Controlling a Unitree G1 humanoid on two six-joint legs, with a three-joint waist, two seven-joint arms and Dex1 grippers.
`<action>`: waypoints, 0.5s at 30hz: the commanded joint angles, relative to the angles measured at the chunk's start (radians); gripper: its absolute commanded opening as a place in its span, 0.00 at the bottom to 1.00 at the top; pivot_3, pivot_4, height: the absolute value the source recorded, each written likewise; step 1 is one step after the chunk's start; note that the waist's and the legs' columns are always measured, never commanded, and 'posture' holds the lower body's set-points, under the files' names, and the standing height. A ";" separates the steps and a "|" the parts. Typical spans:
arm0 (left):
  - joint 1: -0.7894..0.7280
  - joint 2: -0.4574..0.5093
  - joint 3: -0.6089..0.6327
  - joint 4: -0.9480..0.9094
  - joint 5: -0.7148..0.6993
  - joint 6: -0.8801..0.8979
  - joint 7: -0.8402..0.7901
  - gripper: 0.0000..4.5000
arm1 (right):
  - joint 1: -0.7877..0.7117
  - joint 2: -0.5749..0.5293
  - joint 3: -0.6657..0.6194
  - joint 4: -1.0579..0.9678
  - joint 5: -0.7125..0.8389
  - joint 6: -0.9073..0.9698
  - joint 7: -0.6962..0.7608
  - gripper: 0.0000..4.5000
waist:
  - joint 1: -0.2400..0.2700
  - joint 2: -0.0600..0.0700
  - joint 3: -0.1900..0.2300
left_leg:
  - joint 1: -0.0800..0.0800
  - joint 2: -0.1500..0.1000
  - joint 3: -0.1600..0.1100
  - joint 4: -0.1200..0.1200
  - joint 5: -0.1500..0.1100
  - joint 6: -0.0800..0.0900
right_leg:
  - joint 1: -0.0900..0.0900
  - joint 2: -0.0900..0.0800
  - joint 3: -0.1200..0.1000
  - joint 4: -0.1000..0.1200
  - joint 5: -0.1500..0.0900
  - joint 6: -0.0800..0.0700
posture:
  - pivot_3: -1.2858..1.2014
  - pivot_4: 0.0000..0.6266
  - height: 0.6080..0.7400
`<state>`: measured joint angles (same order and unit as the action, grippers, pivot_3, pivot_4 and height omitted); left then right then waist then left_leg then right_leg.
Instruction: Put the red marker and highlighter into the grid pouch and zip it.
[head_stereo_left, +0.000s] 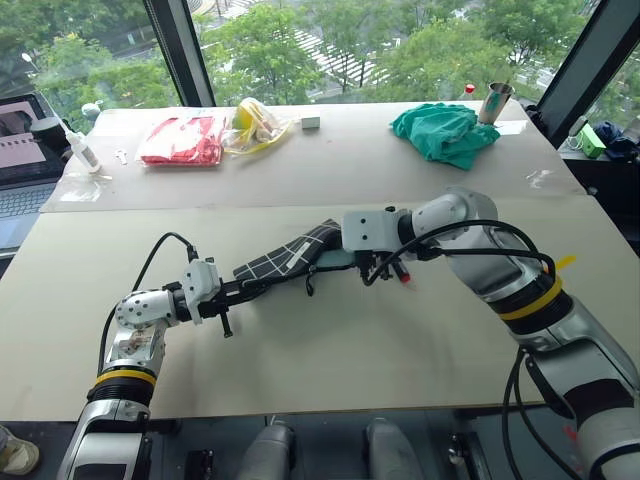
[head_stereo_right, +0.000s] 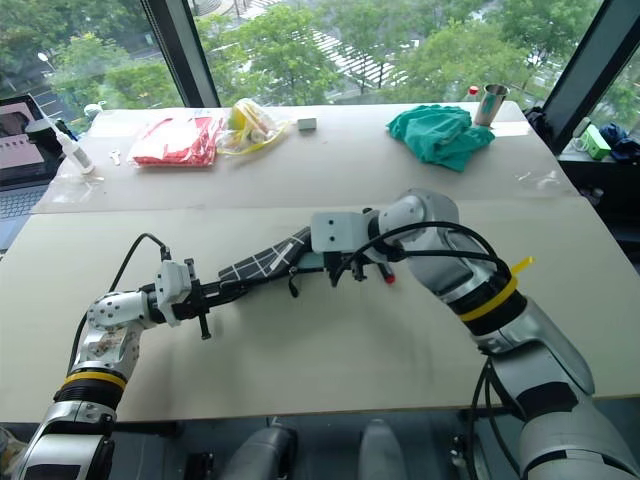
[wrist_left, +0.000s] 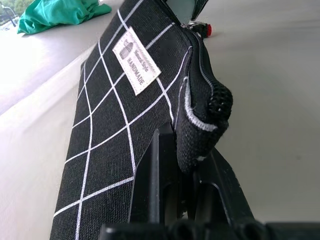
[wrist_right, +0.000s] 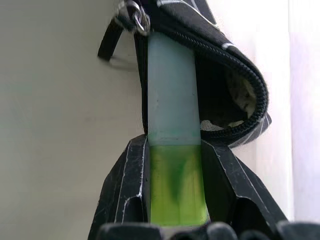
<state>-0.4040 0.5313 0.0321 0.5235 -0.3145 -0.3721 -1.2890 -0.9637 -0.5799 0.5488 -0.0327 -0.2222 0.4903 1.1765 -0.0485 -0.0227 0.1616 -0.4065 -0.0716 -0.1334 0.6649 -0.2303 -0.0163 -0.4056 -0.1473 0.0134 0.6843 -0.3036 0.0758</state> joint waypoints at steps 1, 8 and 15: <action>-0.013 -0.009 -0.002 -0.021 -0.004 -0.025 -0.007 0.00 | 0.003 0.062 -0.009 -0.058 0.003 -0.083 -0.049 0.23 | 0.000 0.000 0.000 | 0.000 0.000 0.000 0.000 0.000 0.000 | 0.000 0.000 0.000 0.000 0.000 0.000 | 0.52 0.24 1.00; -0.016 -0.006 0.001 -0.017 -0.005 -0.022 -0.009 0.00 | 0.063 0.064 -0.021 -0.067 -0.016 -0.147 -0.080 0.23 | 0.002 0.000 0.000 | 0.000 0.000 0.000 0.000 0.000 0.000 | 0.000 0.000 0.000 0.000 0.000 0.000 | 0.52 0.24 1.00; -0.019 -0.003 0.003 -0.012 -0.003 -0.019 -0.016 0.00 | 0.063 0.087 0.004 -0.018 -0.077 -0.253 -0.138 0.23 | -0.006 0.000 0.000 | 0.000 0.000 0.000 0.000 0.000 0.000 | 0.000 0.000 0.000 0.001 0.000 0.000 | 0.52 0.24 1.00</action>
<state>-0.4108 0.5324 0.0385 0.5279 -0.3137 -0.3722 -1.2947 -0.8897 -0.5082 0.5433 -0.0203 -0.2916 0.3029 1.0575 -0.0543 -0.0227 0.1616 -0.4062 -0.0717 -0.1336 0.6646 -0.2301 -0.0166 -0.4059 -0.1473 0.0134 0.6853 -0.3036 0.0758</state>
